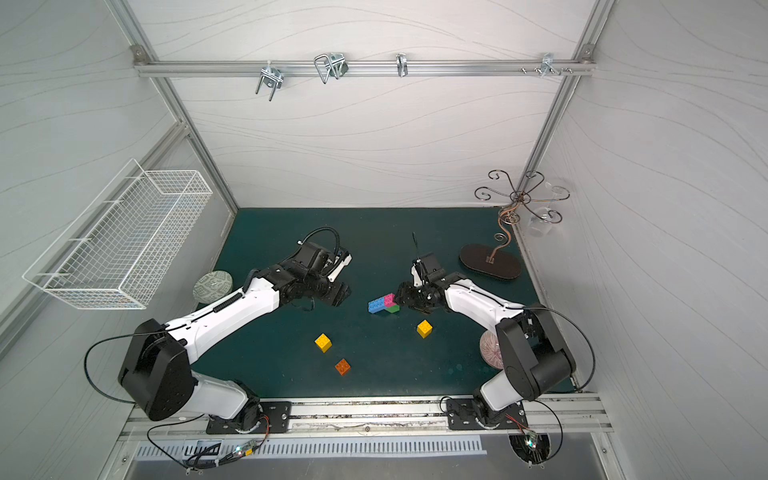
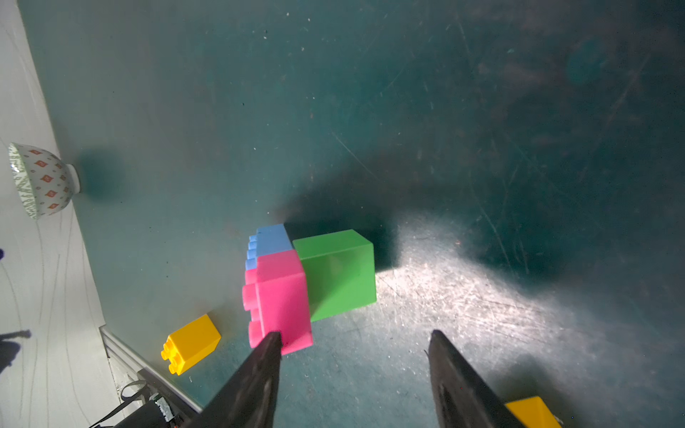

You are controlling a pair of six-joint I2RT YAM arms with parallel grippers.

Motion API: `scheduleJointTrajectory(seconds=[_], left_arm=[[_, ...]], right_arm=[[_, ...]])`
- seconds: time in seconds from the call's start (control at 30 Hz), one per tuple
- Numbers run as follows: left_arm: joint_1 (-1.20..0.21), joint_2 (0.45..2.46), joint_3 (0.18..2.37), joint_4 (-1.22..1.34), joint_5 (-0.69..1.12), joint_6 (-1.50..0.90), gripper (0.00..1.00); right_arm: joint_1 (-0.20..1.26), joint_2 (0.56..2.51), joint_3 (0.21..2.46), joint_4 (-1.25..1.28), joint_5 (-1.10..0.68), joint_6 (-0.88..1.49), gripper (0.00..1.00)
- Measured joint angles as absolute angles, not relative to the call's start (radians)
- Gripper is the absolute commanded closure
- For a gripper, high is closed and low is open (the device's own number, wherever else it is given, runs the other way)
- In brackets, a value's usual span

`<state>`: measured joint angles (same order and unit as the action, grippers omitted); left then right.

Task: Assemble the number 4 with lego
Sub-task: Adjust the lego brick at the center of the board.

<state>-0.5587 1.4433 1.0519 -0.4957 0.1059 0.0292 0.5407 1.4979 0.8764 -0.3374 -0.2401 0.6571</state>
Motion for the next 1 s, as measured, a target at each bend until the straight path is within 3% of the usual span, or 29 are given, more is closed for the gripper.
scheduleJointTrajectory(seconds=[1.0], left_arm=[[-0.558,1.443,1.05,-0.495,0.106,0.03,0.33]], right_arm=[[0.561,1.518,0.879,-0.284,-0.245,0.646,0.41]])
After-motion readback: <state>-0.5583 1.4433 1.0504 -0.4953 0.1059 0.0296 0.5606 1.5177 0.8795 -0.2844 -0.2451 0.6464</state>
